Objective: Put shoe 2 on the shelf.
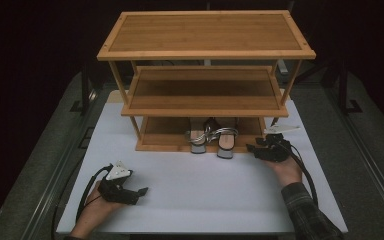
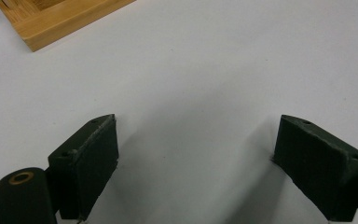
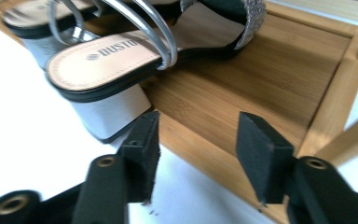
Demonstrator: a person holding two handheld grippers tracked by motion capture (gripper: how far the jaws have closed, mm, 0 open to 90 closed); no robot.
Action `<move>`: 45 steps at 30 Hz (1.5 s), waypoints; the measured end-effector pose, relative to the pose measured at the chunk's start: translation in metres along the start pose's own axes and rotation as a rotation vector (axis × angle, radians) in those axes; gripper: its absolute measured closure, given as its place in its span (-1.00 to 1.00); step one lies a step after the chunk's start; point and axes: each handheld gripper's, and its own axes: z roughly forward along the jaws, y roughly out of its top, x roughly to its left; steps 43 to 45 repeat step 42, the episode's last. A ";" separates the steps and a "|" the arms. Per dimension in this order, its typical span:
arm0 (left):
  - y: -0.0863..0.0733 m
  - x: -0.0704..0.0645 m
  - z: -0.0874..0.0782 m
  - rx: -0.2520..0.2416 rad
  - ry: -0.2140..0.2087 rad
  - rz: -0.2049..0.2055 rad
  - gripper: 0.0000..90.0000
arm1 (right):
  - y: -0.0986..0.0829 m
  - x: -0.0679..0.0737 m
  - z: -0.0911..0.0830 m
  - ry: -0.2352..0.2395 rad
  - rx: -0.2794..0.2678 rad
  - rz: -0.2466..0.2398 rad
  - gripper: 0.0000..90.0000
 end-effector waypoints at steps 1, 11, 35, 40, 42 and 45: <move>0.000 0.000 0.000 -0.001 0.002 0.001 -0.72 | -0.001 0.001 -0.003 0.000 -0.003 0.003 0.01; 0.000 0.000 0.000 -0.002 0.003 0.001 -0.72 | -0.021 -0.002 -0.036 -0.008 0.024 -0.003 -0.55; 0.000 0.000 0.000 -0.001 0.003 0.004 -0.72 | -0.098 -0.010 -0.063 -0.076 0.165 -0.021 -0.98; -0.001 0.000 0.000 -0.002 0.004 0.005 -0.72 | -0.102 -0.011 -0.064 -0.074 0.131 -0.024 -0.99; -0.001 -0.001 0.000 -0.003 0.005 0.005 -0.72 | -0.102 -0.011 -0.064 -0.074 0.131 -0.024 -0.99; -0.001 -0.001 0.000 -0.003 0.005 0.005 -0.72 | -0.102 -0.011 -0.064 -0.074 0.131 -0.024 -0.99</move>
